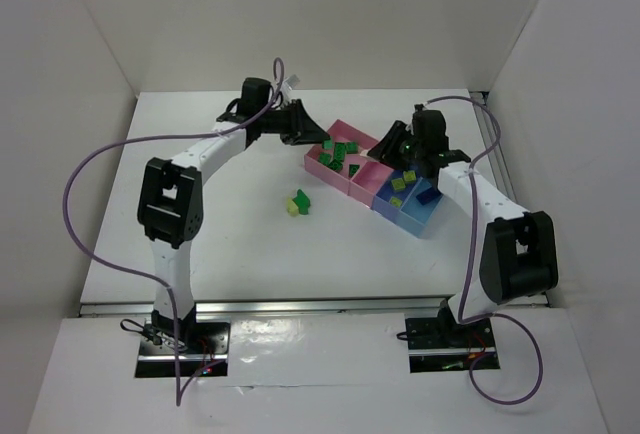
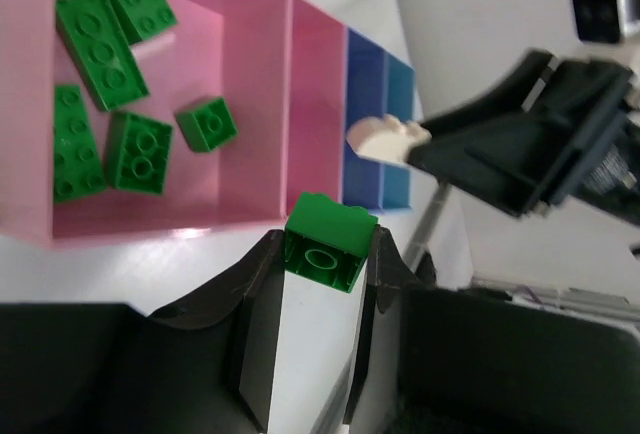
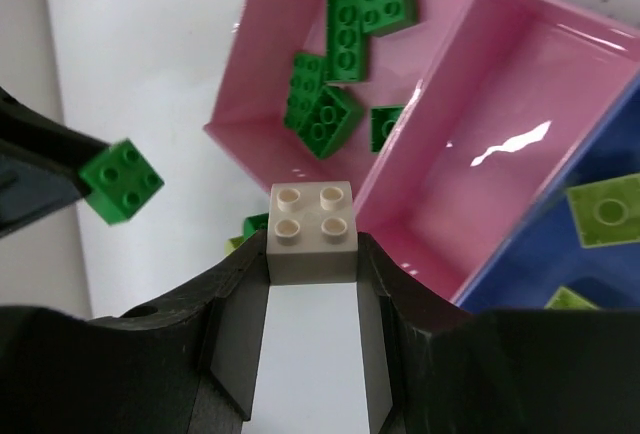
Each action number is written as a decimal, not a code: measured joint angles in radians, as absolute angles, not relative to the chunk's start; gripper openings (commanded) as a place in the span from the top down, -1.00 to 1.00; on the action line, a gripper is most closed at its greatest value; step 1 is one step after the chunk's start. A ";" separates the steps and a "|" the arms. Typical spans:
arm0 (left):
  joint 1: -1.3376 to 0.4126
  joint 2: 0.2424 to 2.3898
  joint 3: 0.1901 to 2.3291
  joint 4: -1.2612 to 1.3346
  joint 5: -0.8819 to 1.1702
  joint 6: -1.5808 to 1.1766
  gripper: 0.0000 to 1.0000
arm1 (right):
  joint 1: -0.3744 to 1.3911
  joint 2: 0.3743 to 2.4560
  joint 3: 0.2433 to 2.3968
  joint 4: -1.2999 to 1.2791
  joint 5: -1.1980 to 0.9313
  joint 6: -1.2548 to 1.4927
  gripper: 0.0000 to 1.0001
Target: Sort the legos into containers by color
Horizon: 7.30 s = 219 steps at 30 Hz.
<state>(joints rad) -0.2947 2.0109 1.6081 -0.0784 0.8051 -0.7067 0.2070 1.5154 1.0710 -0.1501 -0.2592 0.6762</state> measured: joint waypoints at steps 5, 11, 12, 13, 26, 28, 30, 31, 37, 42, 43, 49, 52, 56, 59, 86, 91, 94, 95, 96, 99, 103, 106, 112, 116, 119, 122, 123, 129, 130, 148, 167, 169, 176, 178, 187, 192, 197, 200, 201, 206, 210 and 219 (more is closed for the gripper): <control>-0.355 2.154 1.838 -0.225 0.672 -0.683 0.03 | 0.207 1.515 1.076 -0.218 -0.182 0.633 0.59; -0.402 2.244 1.992 -0.348 0.601 -0.657 -0.86 | 0.207 1.541 1.082 -0.252 -0.136 0.598 -0.06; -0.404 2.244 1.995 -0.364 0.598 -0.654 -0.89 | 0.207 1.555 1.089 -0.255 -0.133 0.592 -0.23; -0.405 2.244 2.000 -0.377 0.595 -0.651 -0.89 | 0.208 1.571 1.097 -0.258 -0.131 0.584 -0.36; -0.351 1.962 1.777 -0.480 0.450 -0.585 -0.59 | 0.325 1.583 1.127 -0.294 -0.020 0.472 0.07; -0.323 1.869 1.702 -0.488 0.399 -0.575 -0.56 | 0.382 1.569 1.132 -0.305 0.004 0.443 0.13; -0.297 1.786 1.625 -0.501 0.339 -0.571 -0.56 | 0.438 1.567 1.145 -0.317 0.017 0.417 0.21; -0.286 1.750 1.587 -0.506 0.312 -0.570 -0.53 | 0.464 1.568 1.152 -0.323 0.018 0.406 0.23; -0.231 1.633 1.374 -0.559 0.239 -0.538 0.02 | 0.587 1.670 1.251 -0.348 -0.023 0.363 0.03; -0.230 1.645 1.321 -0.599 0.225 -0.527 -0.19 | 0.640 1.860 1.424 -0.410 -0.066 0.313 -0.33; -0.228 1.645 1.316 -0.602 0.222 -0.528 -0.16 | 0.649 1.892 1.450 -0.421 -0.073 0.304 -0.46; -0.189 1.645 1.287 -0.607 0.227 -0.527 -0.07 | 0.699 1.990 1.530 -0.485 -0.103 0.281 -0.70; -0.167 1.644 1.276 -0.607 0.229 -0.525 -0.07 | 0.713 2.030 1.561 -0.497 -0.115 0.271 -0.81; -0.145 1.643 1.251 -0.608 0.235 -0.525 -0.13 | 0.717 2.079 1.605 -0.518 -0.122 0.256 -0.88; -0.131 1.643 1.239 -0.607 0.249 -0.526 -0.13 | 0.720 2.106 1.625 -0.524 -0.131 0.242 -0.88; -0.059 1.643 1.236 -0.606 0.292 -0.527 -0.38 | 0.730 2.090 1.604 -0.564 -0.236 0.197 -0.80; -0.059 1.643 1.236 -0.606 0.314 -0.527 -0.38 | 0.731 2.090 1.612 -0.567 -0.224 0.204 -0.85; -0.059 1.643 1.236 -0.605 0.320 -0.527 -0.38 | 0.731 2.097 1.624 -0.578 -0.228 0.220 -0.85; -0.059 1.643 1.236 -0.604 0.321 -0.527 -0.38 | 0.731 2.104 1.636 -0.581 -0.229 0.226 -0.85; -0.059 1.643 1.236 -0.604 0.321 -0.527 -0.38 | 0.732 2.113 1.648 -0.582 -0.230 0.233 -0.82; -0.059 1.643 1.236 -0.601 0.324 -0.527 -0.38 | 0.739 2.131 1.663 -0.584 -0.219 0.246 -0.80; -0.059 1.643 1.236 -0.599 0.324 -0.527 -0.38 | 0.759 2.134 1.665 -0.593 -0.178 0.218 -0.83; -0.059 1.644 1.236 -0.599 0.328 -0.527 -0.38 | 0.775 2.134 1.673 -0.599 -0.172 0.154 -0.90; -0.059 1.648 1.236 -0.598 0.345 -0.527 -0.38 | 0.761 2.134 1.685 -0.593 -0.199 0.080 -1.00; -0.059 1.652 1.236 -0.597 0.351 -0.526 -0.38 | 0.744 2.152 1.719 -0.585 -0.202 0.053 -1.00; -0.059 1.657 1.237 -0.597 0.354 -0.526 -0.38 | 0.739 2.175 1.743 -0.570 -0.221 0.042 -1.00; -0.059 1.658 1.237 -0.595 0.361 -0.526 -0.38 | 0.740 2.212 1.761 -0.557 -0.276 0.032 -1.00; -0.059 1.659 1.237 -0.595 0.363 -0.526 -0.38 | 0.739 2.222 1.761 -0.553 -0.293 0.031 -0.97; -0.059 1.660 1.237 -0.593 0.368 -0.526 -0.38 | 0.741 2.230 1.733 -0.520 -0.381 0.028 -0.89; -0.059 1.660 1.237 -0.593 0.369 -0.526 -0.38 | 0.741 2.220 1.715 -0.508 -0.387 0.028 -0.89; -0.059 1.680 1.237 -0.590 0.384 -0.526 -0.38 | 0.807 2.129 1.592 -0.527 -0.177 0.134 -0.80; -0.059 1.682 1.238 -0.590 0.406 -0.523 -0.43 | 0.869 2.130 1.592 -0.529 0.012 0.265 0.20; -0.059 1.687 1.240 -0.591 0.419 -0.523 -0.43 | 0.869 2.127 1.583 -0.527 0.030 0.266 0.22; -0.059 1.704 1.246 -0.582 0.447 -0.522 -0.43 | 0.869 2.084 1.524 -0.522 0.046 0.243 0.26; -0.059 1.704 1.246 -0.580 0.450 -0.522 -0.43 | 0.869 2.071 1.517 -0.517 0.043 0.234 0.09; -0.059 1.705 1.246 -0.575 0.450 -0.522 -0.45 | 0.869 2.045 1.553 -0.532 0.033 0.248 -0.63; -0.059 1.708 1.246 -0.576 0.445 -0.522 -0.45 | 0.869 2.056 1.598 -0.538 0.042 0.306 -0.66; -0.059 1.715 1.246 -0.576 0.440 -0.522 -0.45 | 0.869 2.090 1.621 -0.540 0.037 0.336 -0.66; -0.059 1.719 1.246 -0.576 0.438 -0.523 -0.45 | 0.869 2.109 1.624 -0.540 0.036 0.356 -0.59; -0.059 1.719 1.246 -0.576 0.438 -0.523 -0.45 | 0.869 2.115 1.625 -0.540 0.038 0.363 -0.56; -0.059 1.719 1.248 -0.576 0.435 -0.523 -0.45 | 0.869 2.134 1.626 -0.536 0.050 0.389 -0.42; -0.059 1.719 1.248 -0.576 0.435 -0.523 -0.45 | 0.869 2.134 1.625 -0.519 0.056 0.399 -0.30; -0.059 1.719 1.248 -0.575 0.435 -0.523 -0.45 | 0.869 2.137 1.610 -0.481 0.075 0.391 -0.23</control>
<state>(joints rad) -0.0593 1.7191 1.2476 -0.5755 0.4347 -0.5232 0.8688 2.1368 1.6100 -0.4808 0.0753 0.3912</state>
